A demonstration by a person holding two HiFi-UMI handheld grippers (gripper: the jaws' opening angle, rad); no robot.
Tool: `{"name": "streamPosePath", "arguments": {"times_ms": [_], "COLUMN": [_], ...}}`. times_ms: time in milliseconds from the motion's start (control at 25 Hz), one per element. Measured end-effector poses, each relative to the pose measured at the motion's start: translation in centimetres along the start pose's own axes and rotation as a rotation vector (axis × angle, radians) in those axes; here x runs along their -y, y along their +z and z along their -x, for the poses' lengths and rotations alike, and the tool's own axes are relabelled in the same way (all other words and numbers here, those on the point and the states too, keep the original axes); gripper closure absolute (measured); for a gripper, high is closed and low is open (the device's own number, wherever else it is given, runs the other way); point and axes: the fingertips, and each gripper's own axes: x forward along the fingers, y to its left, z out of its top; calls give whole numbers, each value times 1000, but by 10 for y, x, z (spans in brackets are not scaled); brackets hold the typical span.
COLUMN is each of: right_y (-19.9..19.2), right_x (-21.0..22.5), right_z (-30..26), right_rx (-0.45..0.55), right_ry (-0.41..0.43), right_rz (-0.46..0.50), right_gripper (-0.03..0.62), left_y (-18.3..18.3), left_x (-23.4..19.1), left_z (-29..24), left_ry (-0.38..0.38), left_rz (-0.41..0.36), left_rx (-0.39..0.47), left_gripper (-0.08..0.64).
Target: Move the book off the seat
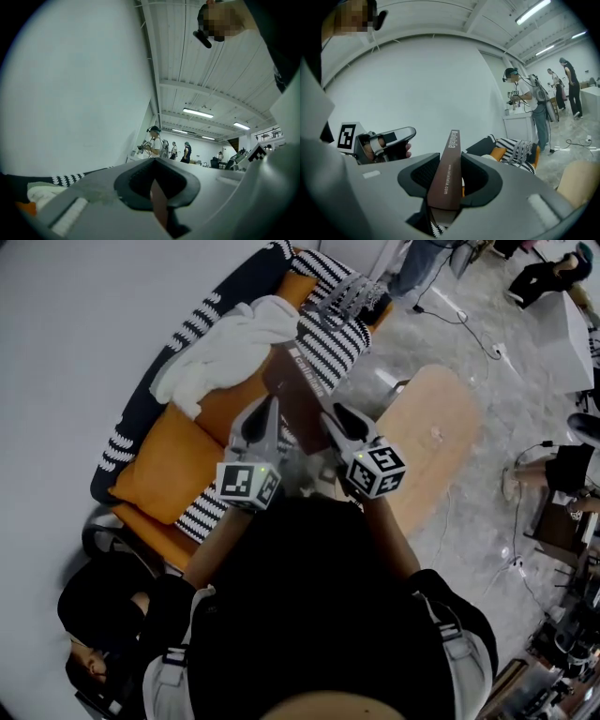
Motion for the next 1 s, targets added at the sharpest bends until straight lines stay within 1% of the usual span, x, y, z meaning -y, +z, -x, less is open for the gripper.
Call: {"name": "streamPosePath", "arguments": {"times_ms": [360,560,840,1000], "right_y": [-8,-9,-24,-29], "right_x": [29,54,88,106], "right_z": [50,91,144,177], "right_rx": [60,90,117,137], "right_ry": [-104,-170,-257,-312], "right_rz": [-46,-74,-118,-142], "right_gripper": [441,442,441,442], "left_y": [-17,-29,-47,-54], "left_x": [44,84,137,173], "left_z": [-6,-15,-24,-30], "left_ry": [-92,-152,-229,-292], "left_rz": [10,10,28,26], "left_rx": [-24,-49,-76,-97], "left_gripper": [554,554,554,554]}}
